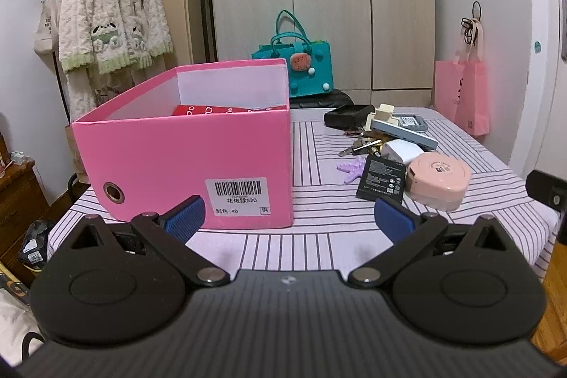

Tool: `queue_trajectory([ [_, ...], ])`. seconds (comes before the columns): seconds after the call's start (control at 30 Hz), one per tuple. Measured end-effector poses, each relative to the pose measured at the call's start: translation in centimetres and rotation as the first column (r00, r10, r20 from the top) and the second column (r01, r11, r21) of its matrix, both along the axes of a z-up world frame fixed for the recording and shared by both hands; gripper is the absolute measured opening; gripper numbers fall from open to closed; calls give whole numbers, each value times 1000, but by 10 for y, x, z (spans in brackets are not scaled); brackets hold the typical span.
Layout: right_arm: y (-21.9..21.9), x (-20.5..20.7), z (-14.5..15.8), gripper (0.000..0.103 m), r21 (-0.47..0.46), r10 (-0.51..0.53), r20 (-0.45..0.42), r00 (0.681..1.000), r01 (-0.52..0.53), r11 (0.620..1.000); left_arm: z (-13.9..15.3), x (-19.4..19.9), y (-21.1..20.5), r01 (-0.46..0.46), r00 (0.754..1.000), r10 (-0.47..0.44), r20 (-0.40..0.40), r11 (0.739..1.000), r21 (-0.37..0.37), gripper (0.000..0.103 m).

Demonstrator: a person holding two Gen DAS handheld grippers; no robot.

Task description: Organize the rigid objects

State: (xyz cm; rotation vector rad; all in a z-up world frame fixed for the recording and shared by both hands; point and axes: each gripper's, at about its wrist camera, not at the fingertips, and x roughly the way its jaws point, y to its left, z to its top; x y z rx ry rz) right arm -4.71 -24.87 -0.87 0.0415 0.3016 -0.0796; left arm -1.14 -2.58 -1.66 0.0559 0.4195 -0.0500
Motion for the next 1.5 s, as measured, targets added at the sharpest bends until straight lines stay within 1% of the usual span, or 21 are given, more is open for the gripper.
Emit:
queue_trajectory([
  [0.17, -1, -1, 0, 103, 0, -8, 7, 1000, 8, 1000, 0, 0, 0, 2, 1000, -2, 1, 1000, 2, 103],
  [0.33, -3, 0, 1, 103, 20, -15, 14, 1000, 14, 1000, 0, -1, 0, 2, 1000, -2, 7, 1000, 4, 103],
  [0.6, -1, 2, -1, 103, 22, 3, 5, 1000, -3, 1000, 2, 0, 1, 15, 1000, -15, 10, 1000, 3, 103],
  [0.7, -1, 2, -1, 103, 36, 14, 2, 1000, -14, 999, 2, 0, 3, 23, 1000, -23, 8, 1000, -12, 103],
  [0.9, 2, 5, -1, 103, 29, 23, -3, 1000, -23, 999, 2, 1, 5, 31, 1000, -31, 3, 999, -31, 103],
  [1.2, 2, 8, -2, 103, 41, 26, -6, 1000, -26, 999, -2, 4, 7, 28, 1000, -28, -6, 1000, -13, 103],
  [1.33, 3, 12, -6, 103, 50, 46, 3, 999, -47, 998, -2, 6, 9, 47, 998, -47, -29, 999, -24, 103],
  [1.37, 3, 13, -8, 103, 57, 66, 8, 998, -66, 996, -1, 6, 9, 51, 998, -51, -31, 998, -28, 103],
  [1.43, 4, 16, -11, 103, 69, 121, 1, 993, -120, 990, 1, 3, 9, 68, 998, -68, -3, 997, -31, 103],
  [1.5, 8, 20, -12, 103, 61, 146, 10, 989, -146, 987, 6, 1, 9, 90, 996, -89, 15, 996, -21, 103],
])
